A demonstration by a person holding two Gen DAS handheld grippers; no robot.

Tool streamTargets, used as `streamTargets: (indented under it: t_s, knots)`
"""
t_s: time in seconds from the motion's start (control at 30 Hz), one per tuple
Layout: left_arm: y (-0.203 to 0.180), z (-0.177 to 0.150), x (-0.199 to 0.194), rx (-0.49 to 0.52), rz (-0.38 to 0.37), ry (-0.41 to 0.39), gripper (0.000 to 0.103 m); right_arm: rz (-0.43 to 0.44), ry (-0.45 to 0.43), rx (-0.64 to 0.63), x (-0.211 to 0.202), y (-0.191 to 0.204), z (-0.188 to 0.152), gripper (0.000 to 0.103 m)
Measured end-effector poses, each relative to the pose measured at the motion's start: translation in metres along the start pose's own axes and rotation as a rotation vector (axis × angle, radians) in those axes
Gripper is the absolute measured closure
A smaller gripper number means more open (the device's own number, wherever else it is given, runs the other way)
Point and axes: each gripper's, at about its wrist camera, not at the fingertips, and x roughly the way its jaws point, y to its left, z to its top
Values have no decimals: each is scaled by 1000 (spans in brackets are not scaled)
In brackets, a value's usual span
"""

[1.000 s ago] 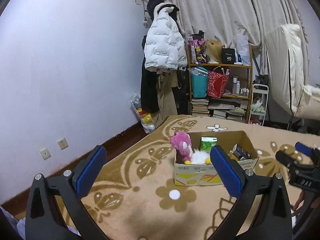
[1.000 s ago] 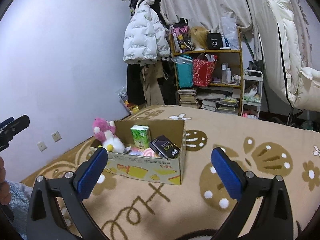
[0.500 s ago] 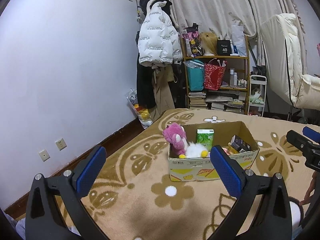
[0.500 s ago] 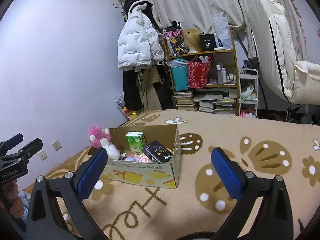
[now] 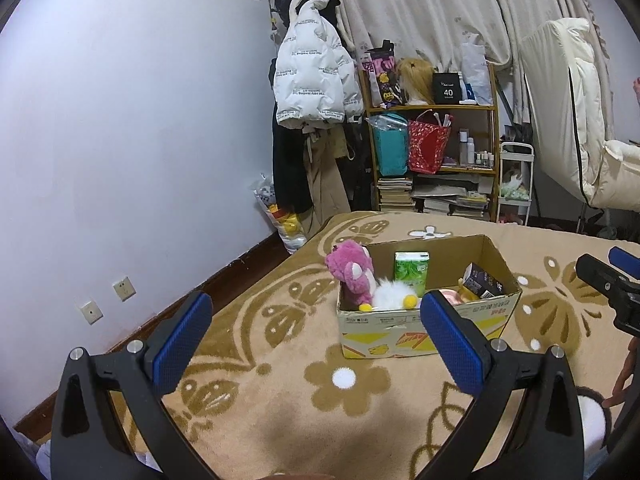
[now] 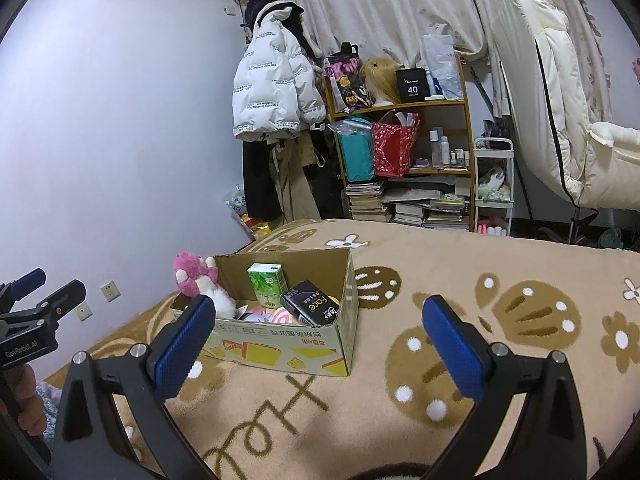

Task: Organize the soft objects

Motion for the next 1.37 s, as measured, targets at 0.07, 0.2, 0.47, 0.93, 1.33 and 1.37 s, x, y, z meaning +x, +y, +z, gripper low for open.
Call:
streamTargets:
  t_s: [0.07, 0.2, 0.47, 0.93, 1.33, 1.37]
  knots:
    - [-1, 0, -1, 0, 0, -2, 0, -1, 2, -2, 0, 0, 0, 0]
    - [-1, 0, 0, -1, 0, 0, 0, -4, 2, -3, 1, 1, -1, 0]
    - [0, -1, 0, -4, -1, 5, 0, -5, 7, -4, 0, -2, -4, 0]
    - [-4, -2, 0, 7, -26, 16, 0, -8, 7, -5, 0, -6, -7, 0]
    - [-4, -3, 0, 8, -36, 19, 0, -14, 12, -4, -1, -7, -8, 0]
    - [-4, -3, 0, 8, -37, 19, 0, -11, 14, -3, -1, -7, -8, 0]
